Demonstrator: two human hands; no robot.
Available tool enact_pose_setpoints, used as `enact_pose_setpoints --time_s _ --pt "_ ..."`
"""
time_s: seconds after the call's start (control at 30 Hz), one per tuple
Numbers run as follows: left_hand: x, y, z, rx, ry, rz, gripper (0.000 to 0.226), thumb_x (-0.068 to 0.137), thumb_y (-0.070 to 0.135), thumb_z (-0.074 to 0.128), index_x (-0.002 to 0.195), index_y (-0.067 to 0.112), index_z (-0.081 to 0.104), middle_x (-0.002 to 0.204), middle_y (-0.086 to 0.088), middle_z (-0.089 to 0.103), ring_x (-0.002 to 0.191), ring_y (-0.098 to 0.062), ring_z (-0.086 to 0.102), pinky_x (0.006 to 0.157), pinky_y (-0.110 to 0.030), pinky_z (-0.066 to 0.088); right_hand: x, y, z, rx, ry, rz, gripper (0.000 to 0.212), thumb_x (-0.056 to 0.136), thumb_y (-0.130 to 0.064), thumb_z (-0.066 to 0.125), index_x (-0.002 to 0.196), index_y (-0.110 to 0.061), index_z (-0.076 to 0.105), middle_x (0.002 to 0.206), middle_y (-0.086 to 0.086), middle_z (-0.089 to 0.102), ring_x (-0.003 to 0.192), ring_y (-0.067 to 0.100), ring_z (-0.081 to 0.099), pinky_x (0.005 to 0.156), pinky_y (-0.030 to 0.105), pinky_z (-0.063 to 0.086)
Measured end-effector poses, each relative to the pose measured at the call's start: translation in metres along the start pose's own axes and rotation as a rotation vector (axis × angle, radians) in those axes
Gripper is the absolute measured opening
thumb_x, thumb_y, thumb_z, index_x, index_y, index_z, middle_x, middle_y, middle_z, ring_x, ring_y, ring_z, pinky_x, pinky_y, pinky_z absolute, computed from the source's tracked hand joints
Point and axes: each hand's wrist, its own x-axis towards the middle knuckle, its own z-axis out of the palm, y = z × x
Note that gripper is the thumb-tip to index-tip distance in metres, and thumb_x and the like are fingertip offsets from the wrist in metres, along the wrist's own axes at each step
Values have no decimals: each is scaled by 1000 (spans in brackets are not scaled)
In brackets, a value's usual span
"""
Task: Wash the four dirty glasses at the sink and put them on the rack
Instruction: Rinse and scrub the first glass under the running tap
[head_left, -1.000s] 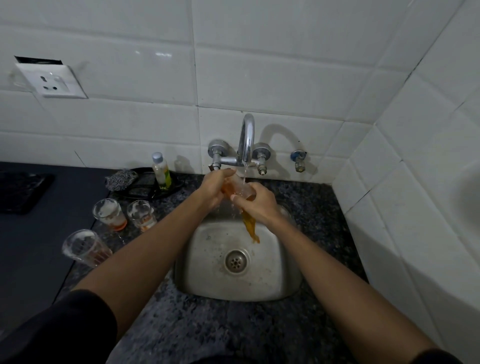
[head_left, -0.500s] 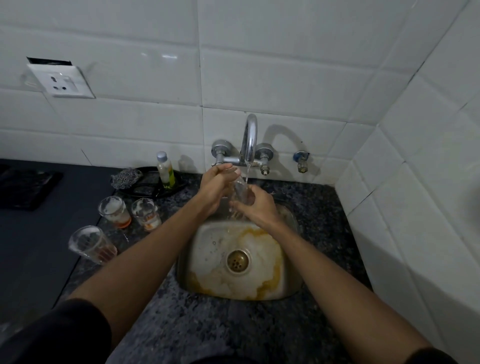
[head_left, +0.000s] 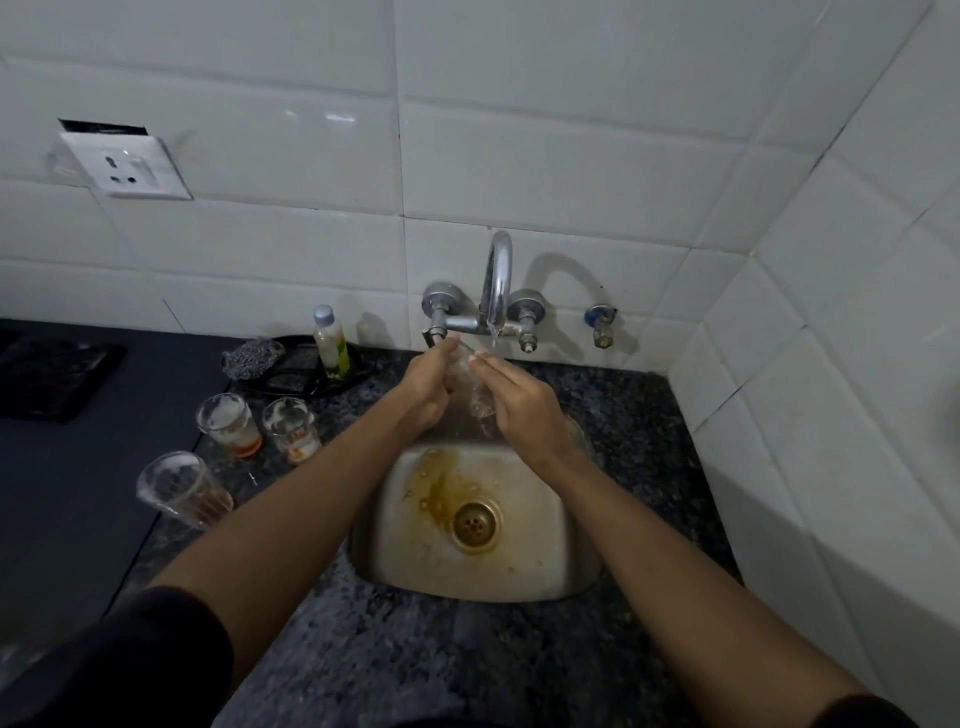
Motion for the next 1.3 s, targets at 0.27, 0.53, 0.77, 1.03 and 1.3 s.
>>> enact_pose_setpoints --time_s 0.27,0.53,0.77,1.03,1.3 --pt "0 -5 2 113 -32 -178 26 94 34 69 100 9 70 91 -11 70 87 -24 67 77 -39 60 15 14 -4 -119 10 -208 39 78 5 81 117 2 75 118 19 75 107 29 75 95 41 61" --pt "6 -15 2 -108 36 -29 7 87 17 70 89 10 71 92 -13 71 76 -24 70 68 -37 57 27 0 -2 -33 85 159 28 85 -5 80 112 -13 80 87 3 78 68 12 67 66 34 61" --pt "12 4 5 87 12 -95 37 88 32 73 111 3 69 112 -16 74 97 -29 72 93 -52 58 21 5 -4 -133 27 -102 33 81 -3 82 114 -5 78 102 10 79 86 21 75 80 32 63" --pt "14 3 6 68 -1 -114 51 89 48 74 113 3 69 104 -13 73 92 -27 70 81 -44 60 28 3 -7 -128 -6 -91 25 88 -13 68 111 -6 76 103 9 77 88 24 73 77 38 61" --pt "12 2 8 -71 42 -95 41 97 30 62 129 6 59 123 -22 67 99 -32 70 65 -40 61 40 0 -10 12 46 242 22 91 -9 66 108 -8 80 94 7 79 80 21 73 74 37 63"
